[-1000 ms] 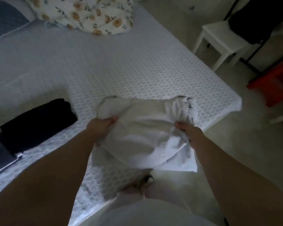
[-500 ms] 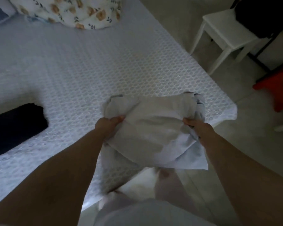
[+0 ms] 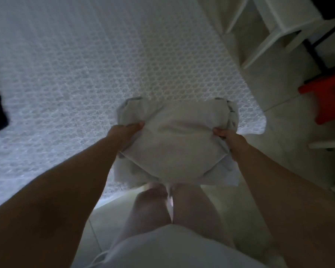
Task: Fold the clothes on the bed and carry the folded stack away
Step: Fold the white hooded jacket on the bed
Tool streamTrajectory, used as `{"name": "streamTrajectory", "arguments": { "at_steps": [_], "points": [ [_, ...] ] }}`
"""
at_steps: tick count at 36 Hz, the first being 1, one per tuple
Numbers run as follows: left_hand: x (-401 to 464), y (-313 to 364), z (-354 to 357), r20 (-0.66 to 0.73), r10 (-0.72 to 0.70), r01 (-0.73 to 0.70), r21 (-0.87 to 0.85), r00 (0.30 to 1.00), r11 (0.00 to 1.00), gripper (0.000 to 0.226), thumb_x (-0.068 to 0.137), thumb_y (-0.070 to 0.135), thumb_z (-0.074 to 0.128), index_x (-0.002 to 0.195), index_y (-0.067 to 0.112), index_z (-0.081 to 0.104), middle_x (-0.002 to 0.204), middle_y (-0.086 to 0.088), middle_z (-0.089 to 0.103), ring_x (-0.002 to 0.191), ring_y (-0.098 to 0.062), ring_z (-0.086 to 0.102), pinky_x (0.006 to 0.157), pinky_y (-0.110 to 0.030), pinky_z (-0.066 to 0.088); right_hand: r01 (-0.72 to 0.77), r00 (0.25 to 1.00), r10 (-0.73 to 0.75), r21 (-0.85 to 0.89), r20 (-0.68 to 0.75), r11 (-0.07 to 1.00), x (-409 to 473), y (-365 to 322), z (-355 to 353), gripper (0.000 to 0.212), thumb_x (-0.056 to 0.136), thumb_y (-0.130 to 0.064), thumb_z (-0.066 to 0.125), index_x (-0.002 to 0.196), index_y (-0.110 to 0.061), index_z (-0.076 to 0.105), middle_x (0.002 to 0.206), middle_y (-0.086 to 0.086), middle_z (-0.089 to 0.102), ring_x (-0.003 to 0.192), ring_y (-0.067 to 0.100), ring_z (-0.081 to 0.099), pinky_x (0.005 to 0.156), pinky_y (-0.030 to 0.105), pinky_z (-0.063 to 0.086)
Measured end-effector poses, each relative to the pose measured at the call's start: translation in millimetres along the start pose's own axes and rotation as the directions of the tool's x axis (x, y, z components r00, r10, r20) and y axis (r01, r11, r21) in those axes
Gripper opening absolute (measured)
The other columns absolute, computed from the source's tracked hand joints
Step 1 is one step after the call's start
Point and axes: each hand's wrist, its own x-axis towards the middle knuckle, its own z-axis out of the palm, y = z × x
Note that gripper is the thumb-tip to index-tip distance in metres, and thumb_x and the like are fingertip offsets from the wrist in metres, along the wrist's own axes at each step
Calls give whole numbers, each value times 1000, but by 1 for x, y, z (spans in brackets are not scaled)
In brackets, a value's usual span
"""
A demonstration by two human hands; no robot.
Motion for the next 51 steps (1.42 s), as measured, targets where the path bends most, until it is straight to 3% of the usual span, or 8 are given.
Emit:
{"name": "streamTrajectory", "arguments": {
  "at_steps": [6,11,25,31,36,39,44,51],
  "points": [
    [13,14,54,-69,-30,30,-6,997,1000,99,57,62,80,131,3,51,130,-16,56,117,-31,55,98,-39,47,-43,998,43,11,37,999,50,-19,-38,58,72,-28,80,118,0,61,118,17,63,105,33,61,96,46,49],
    [23,32,106,-76,-83,79,-58,994,995,108,50,66,81,130,1,51,129,-16,57,116,-32,56,97,-37,47,-38,997,38,-2,72,999,102,-46,-69,53,79,-23,74,124,1,56,115,15,63,98,30,62,83,40,53],
    [68,67,287,-116,-143,132,-99,983,986,94,64,67,72,131,5,52,127,-12,59,116,-28,56,92,-31,46,24,998,-13,-159,66,987,261,-89,-172,69,79,-37,74,134,-2,49,128,10,57,115,27,56,103,39,43],
    [88,74,306,-222,-135,105,-142,966,984,89,64,68,71,126,6,55,119,-11,61,107,-29,58,83,-29,44,58,997,-48,-212,55,975,301,-100,-169,70,78,-40,74,133,-4,51,126,12,59,112,30,58,102,41,45],
    [94,81,308,-233,-168,116,-220,958,969,89,60,66,75,123,6,55,107,-7,61,99,-29,60,90,-44,52,102,995,-101,-242,16,965,317,-111,-160,71,76,-45,75,132,-7,52,118,4,59,104,23,56,92,32,45],
    [96,83,308,-250,-177,118,-232,952,965,86,61,64,76,122,7,55,101,-5,59,95,-29,59,87,-47,53,106,994,-97,-244,50,964,323,-112,-159,76,77,-48,73,136,-8,48,127,6,57,111,26,56,98,37,45],
    [104,83,303,-303,-131,57,-243,944,968,79,63,61,77,120,10,59,93,1,59,91,-23,59,85,-37,53,148,987,-129,-241,92,959,328,-112,-155,77,74,-53,73,132,-8,52,120,10,62,101,29,62,94,43,50],
    [102,75,300,-274,-146,89,-209,951,974,84,68,66,70,126,7,55,98,-1,57,83,-20,55,66,-23,43,241,969,-203,-390,138,889,328,-121,-144,81,77,-63,63,134,-9,48,130,15,55,114,34,56,100,47,45]
  ]
}}
